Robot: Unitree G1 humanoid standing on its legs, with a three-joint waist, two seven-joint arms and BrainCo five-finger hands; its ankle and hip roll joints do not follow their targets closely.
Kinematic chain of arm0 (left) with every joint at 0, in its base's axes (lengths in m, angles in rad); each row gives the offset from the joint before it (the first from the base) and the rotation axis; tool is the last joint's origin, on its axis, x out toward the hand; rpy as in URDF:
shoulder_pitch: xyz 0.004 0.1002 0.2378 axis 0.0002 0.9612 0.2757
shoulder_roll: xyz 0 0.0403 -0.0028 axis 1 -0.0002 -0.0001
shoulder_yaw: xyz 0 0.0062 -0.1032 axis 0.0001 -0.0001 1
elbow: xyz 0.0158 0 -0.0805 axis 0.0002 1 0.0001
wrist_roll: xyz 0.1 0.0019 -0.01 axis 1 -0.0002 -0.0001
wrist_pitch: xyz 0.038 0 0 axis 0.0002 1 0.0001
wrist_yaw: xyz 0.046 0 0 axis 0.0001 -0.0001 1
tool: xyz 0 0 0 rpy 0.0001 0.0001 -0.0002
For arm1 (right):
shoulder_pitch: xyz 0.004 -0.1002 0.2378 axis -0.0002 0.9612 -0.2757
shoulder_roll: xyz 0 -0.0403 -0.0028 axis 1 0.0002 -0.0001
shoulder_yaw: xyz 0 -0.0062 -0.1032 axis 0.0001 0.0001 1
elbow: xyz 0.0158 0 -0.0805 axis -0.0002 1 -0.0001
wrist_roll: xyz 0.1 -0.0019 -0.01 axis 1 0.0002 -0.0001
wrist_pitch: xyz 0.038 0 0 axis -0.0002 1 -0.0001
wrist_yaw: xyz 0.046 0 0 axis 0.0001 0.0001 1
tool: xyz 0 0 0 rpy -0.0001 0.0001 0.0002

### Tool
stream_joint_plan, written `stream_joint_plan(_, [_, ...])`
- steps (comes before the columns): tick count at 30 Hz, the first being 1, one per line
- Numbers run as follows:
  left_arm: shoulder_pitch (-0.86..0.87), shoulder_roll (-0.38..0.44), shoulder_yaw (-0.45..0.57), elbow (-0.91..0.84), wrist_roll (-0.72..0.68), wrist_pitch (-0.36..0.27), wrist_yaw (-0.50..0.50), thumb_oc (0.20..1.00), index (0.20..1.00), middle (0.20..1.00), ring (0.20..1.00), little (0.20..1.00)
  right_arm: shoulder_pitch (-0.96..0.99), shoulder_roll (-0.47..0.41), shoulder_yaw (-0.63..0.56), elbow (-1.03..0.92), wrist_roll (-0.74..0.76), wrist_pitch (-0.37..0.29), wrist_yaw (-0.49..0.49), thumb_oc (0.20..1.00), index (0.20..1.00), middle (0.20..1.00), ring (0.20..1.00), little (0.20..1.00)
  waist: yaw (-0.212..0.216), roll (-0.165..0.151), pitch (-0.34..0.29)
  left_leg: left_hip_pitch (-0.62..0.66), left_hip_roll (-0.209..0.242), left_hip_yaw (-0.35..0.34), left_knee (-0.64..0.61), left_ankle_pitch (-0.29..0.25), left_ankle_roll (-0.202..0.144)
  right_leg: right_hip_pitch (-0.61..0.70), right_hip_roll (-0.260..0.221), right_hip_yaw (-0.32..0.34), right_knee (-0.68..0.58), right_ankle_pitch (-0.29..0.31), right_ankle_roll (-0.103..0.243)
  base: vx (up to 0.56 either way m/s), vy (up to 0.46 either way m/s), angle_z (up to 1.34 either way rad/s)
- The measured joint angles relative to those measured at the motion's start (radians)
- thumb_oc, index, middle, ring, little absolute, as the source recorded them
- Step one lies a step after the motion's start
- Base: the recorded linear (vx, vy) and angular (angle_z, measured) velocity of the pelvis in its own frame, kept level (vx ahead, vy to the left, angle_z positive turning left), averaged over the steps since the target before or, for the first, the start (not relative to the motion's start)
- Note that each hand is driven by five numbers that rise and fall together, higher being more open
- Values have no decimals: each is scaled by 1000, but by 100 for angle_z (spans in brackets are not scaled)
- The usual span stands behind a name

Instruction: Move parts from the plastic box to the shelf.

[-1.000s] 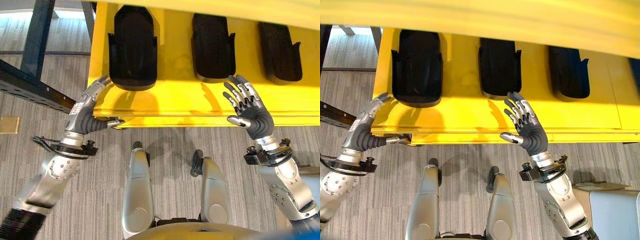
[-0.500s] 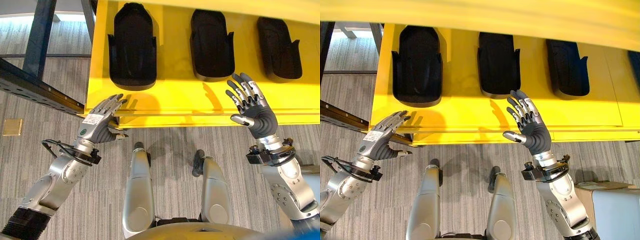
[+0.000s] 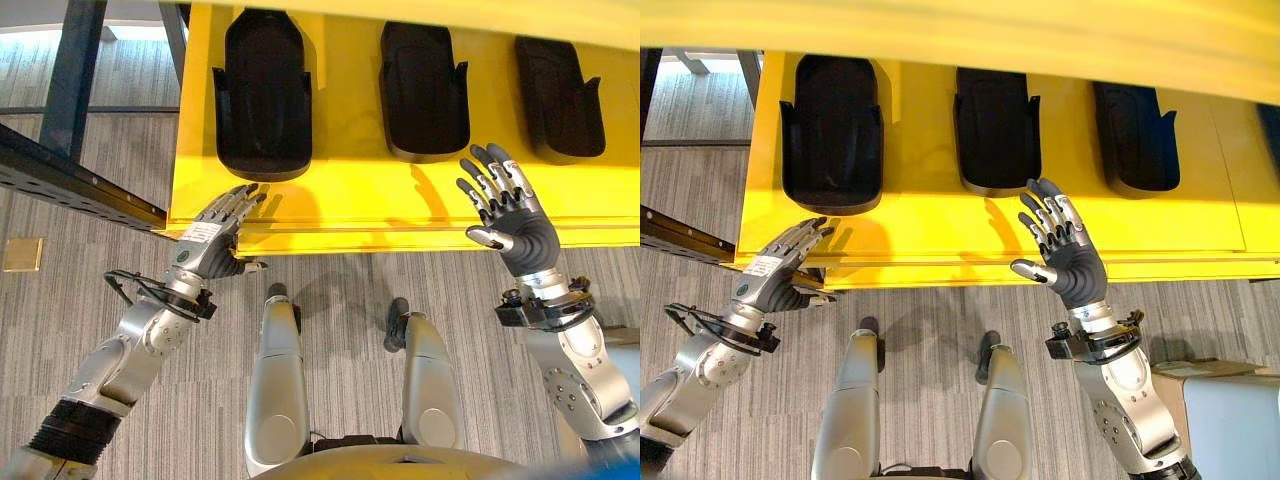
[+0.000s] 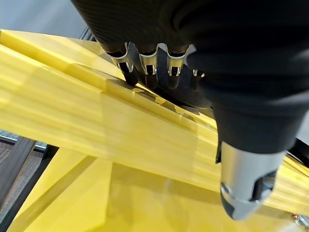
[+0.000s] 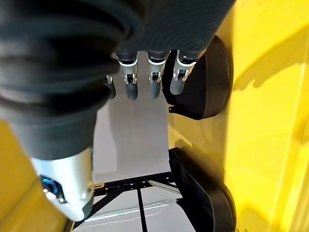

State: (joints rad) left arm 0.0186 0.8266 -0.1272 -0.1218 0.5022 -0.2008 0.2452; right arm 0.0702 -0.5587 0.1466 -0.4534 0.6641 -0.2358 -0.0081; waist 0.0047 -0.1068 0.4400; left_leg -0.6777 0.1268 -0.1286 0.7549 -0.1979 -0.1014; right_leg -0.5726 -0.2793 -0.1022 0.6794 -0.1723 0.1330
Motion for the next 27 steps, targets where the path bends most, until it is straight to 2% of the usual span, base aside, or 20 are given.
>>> stream_joint_plan(4, [-41,-26,-17,32,1,1,4,1000,1000,1000,1000,1000,1,1,0,0,0,0,0,1000,1000,1000,1000,1000,0,-5,-3,-1,0,0,3,0,0,0,0,1,-1,1,2,0,0,0])
stream_joint_plan(13, [-107,-31,-55,79,23,20,20,1000,1000,1000,1000,1000,4,11,0,0,1,0,-1,1000,1000,1000,1000,1000,-1,-31,-19,-4,5,5,4,-3,-4,3,8,7,-25,4,8,6,2,-3])
stream_joint_plan(24, [-140,-71,-67,119,39,29,46,1000,1000,1000,1000,1000,5,13,1,0,18,0,-4,1000,1000,1000,1000,1000,-11,-43,-33,-5,5,15,4,-4,6,5,13,23,-53,8,11,-1,2,-3])
stream_joint_plan(27, [-155,-79,-75,126,38,42,47,1000,1000,1000,1000,1000,5,37,1,1,19,0,-6,1000,1000,1000,1000,1000,-14,-47,-38,-5,5,17,5,-4,7,5,15,27,-54,8,11,0,0,0])
